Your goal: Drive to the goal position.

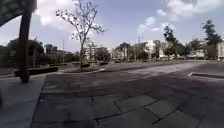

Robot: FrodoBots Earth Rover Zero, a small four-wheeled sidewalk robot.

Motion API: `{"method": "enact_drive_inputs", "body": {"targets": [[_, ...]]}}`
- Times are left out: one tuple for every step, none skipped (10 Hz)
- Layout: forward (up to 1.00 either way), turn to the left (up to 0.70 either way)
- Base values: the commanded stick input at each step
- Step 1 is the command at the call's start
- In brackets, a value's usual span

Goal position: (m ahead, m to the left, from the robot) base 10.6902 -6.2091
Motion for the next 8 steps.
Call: {"method": "enact_drive_inputs", "body": {"targets": [[0.00, 0.00], [0.00, 0.00], [0.00, 0.00], [0.00, 0.00], [0.17, 0.00], [0.70, 0.00], [0.70, 0.00], [0.70, 0.00]]}}
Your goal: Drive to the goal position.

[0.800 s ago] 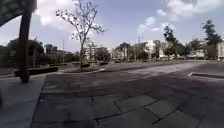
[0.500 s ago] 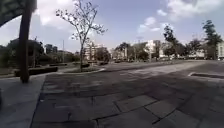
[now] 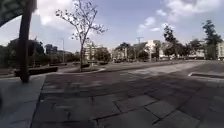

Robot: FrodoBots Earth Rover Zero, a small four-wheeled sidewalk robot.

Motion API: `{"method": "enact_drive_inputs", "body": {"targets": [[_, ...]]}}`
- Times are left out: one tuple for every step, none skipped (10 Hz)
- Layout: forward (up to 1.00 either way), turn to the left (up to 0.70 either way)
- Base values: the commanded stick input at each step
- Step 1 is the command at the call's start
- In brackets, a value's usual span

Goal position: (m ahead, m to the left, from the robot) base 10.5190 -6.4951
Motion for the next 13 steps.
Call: {"method": "enact_drive_inputs", "body": {"targets": [[0.70, 0.00], [0.70, 0.00], [0.70, -0.01], [0.70, -0.04], [0.70, -0.26], [0.70, -0.35], [0.70, -0.35], [0.70, -0.35], [0.70, -0.35], [0.70, -0.35], [0.70, -0.35], [0.70, -0.30], [0.70, -0.05]]}}
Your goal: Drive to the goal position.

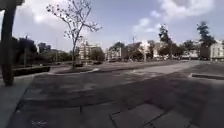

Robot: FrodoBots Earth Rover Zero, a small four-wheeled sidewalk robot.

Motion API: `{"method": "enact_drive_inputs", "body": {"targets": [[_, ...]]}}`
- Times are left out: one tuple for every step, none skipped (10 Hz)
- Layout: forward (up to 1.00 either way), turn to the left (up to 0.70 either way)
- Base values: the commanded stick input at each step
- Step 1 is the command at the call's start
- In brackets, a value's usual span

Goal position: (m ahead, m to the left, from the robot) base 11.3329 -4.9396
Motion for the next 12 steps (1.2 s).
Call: {"method": "enact_drive_inputs", "body": {"targets": [[0.70, 0.00], [0.70, 0.00], [0.70, 0.00], [0.70, 0.00], [0.70, 0.00], [0.70, 0.00], [0.70, 0.00], [0.70, 0.00], [0.70, 0.00], [0.70, 0.00], [0.70, 0.00], [0.70, -0.03]]}}
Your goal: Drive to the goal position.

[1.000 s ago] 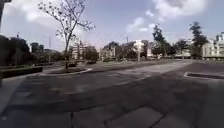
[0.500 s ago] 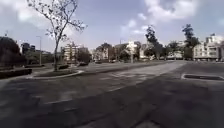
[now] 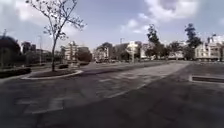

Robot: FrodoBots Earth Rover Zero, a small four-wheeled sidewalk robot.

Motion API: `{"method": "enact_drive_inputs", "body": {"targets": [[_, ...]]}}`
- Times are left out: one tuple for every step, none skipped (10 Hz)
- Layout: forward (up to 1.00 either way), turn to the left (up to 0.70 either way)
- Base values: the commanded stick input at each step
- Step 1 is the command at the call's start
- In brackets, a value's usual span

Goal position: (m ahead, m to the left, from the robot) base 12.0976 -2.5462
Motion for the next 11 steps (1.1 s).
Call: {"method": "enact_drive_inputs", "body": {"targets": [[0.70, -0.35], [0.70, -0.35], [0.70, -0.35], [0.70, -0.35], [0.70, -0.35], [0.70, -0.35], [0.70, -0.35], [0.70, -0.35], [0.70, -0.35], [0.70, -0.35], [0.70, -0.35]]}}
